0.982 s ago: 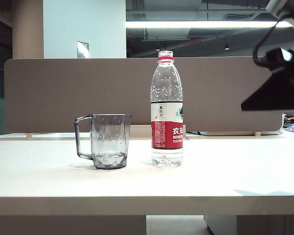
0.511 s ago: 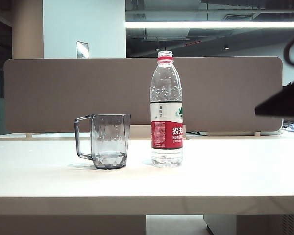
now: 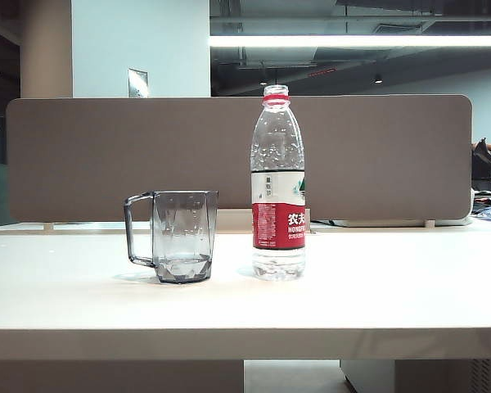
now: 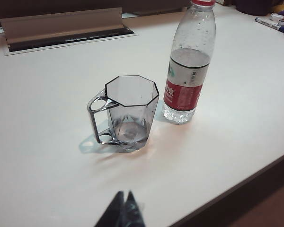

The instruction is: Pick up the mineral water bottle on the table and pour a little water into the mug.

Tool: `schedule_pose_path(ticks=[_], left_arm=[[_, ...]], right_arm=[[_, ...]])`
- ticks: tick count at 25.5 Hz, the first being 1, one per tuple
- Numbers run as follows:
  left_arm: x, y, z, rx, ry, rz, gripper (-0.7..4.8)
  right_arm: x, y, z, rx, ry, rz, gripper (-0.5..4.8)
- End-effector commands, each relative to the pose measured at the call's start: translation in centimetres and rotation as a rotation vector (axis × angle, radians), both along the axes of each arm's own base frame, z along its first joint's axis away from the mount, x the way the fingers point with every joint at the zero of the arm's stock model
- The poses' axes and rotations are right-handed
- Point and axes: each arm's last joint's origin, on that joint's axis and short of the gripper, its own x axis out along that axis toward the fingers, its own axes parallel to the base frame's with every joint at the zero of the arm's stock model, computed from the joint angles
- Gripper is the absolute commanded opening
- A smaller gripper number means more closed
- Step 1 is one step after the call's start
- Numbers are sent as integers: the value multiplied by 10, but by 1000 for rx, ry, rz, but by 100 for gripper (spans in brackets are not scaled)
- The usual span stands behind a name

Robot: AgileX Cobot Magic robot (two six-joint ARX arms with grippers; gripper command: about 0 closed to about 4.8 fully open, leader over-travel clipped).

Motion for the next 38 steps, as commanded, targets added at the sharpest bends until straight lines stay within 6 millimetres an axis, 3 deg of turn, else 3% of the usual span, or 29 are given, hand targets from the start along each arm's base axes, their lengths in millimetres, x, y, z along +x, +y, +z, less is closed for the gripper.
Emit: schedule_pose_path(ticks=[1,17,24,30,38], left_arm=[[0,0,1,-4,-8,-1,-5],[0,0,1,-4,-8,-1,-5],[0,0,1,-3,-8,-1,-5],[-1,1,2,-6,-12,-1,-5],[-1,1,1,-5,-11,-1,-5]], right_arm=[[-1,-11,0,25,-8,-101,-1],[1,-32,4,137,-32,-232,-1],[-5,-40,22,64,-276,-265,-1],[-5,-40,20,-47,-274,-229,-1],[-5,-40,19,-45,-271,-213,-1]])
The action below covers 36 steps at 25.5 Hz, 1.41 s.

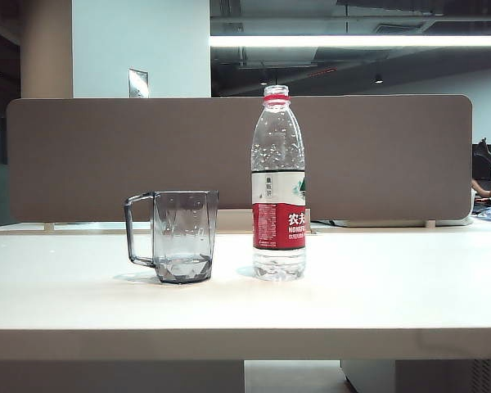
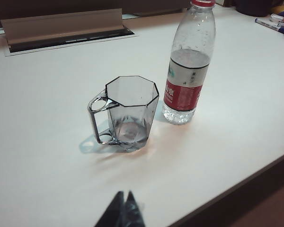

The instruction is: Pick up the mineral water bottle on the table and pour a little water into the mug.

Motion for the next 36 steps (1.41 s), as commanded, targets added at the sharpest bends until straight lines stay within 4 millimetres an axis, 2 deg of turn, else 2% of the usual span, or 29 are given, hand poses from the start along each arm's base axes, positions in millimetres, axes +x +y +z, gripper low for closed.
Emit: schedule_pose_path(ticks=[1,15,25,27,30,36], left_arm=[[0,0,1,-3,-9,-1,-5],[-2,1,3,-13,-25,-1,-5],[-13,11,9,-21,-184,42,-5],[-10,14,6,-40,-236,94,-5],[1,22,-9,-111,-337,232,-5],[9,31,-27,-114,-331,353,-5]], right_arm=[[0,1,-2,-1,-3,16,-1],[0,1,-2,0,-4,15,-1],[0,1,-1,0,-4,15,-1],[0,1,-1,0,-4,15,-1],[0,1,-2,0,-4,15,-1],[0,1,-1,0,-4,15,-1]])
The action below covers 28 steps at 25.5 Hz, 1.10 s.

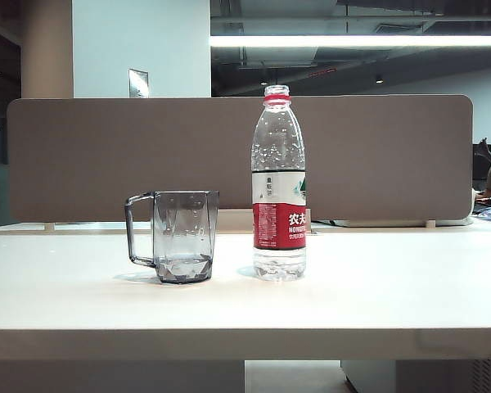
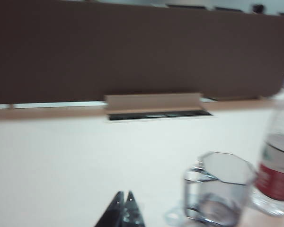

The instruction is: Pick up the mineral water bottle on the table and pour a little water into the mug.

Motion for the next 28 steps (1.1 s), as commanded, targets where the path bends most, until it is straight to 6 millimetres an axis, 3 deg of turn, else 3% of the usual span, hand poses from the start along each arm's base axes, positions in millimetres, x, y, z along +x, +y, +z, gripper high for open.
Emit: schedule_pose_path(ticks=[1,12,28], left_arm=[[3,4,-6,-7,2,48,-5],[11,10,-54,6,198,113,-5],[8,12,-63,39,279,157,-5]], right_arm=[[0,0,-2,0,-4,2,-1],[0,0,-2,0,-4,2,-1],[0,0,-1,0,-6,2,-1]])
